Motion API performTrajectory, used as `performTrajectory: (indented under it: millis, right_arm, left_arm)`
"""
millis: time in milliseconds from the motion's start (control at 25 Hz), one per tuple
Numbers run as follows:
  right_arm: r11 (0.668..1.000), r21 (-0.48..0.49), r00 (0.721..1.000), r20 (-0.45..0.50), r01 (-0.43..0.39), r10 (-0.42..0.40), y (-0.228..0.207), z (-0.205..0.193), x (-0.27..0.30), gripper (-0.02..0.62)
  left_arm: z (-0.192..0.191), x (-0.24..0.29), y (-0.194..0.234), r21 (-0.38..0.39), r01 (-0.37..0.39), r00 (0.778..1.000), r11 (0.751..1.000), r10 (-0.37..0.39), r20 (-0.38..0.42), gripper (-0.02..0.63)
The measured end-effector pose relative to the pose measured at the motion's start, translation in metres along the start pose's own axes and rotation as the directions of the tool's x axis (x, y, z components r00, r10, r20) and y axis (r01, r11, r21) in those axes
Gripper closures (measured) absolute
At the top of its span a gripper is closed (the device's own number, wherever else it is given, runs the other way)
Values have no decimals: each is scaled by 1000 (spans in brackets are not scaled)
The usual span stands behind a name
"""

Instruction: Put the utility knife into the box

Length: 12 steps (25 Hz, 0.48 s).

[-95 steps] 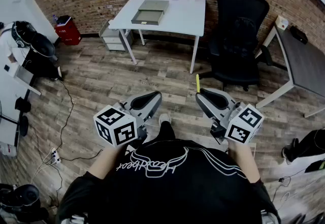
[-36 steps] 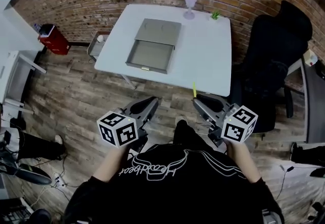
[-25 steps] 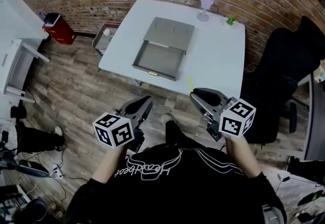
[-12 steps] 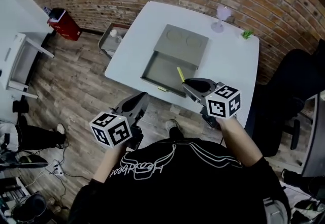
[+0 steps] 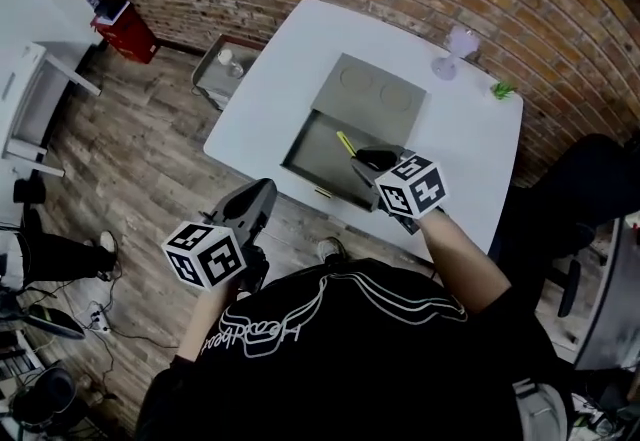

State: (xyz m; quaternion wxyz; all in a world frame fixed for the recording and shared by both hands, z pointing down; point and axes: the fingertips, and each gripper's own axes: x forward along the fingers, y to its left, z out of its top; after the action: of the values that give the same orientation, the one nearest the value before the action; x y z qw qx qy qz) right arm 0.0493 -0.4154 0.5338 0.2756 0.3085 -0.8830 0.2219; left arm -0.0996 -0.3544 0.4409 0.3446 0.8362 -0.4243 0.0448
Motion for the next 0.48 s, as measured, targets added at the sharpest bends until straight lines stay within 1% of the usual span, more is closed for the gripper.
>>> performTrajectory:
  millis: [120, 240, 360, 480]
  right_arm:
    - [1000, -31, 998, -57, 1, -3, -6, -6, 20, 531]
    - [994, -105, 990, -132, 27, -40, -13, -15, 38, 531]
    - [980, -193, 973, -215, 42, -84, -19, -31, 51, 531]
    - [968, -249, 953, -283, 39, -111, -21, -44, 60, 531]
  left_arm:
    - [2, 0, 14, -19, -19, 1000, 1000, 20, 14, 569]
    - [5, -1, 24, -27, -32, 999, 999, 33, 24, 569]
    - [7, -3, 28, -24, -31, 999, 999, 32, 33, 569]
    - [6, -8, 35, -37, -29, 999, 999, 31, 40, 569]
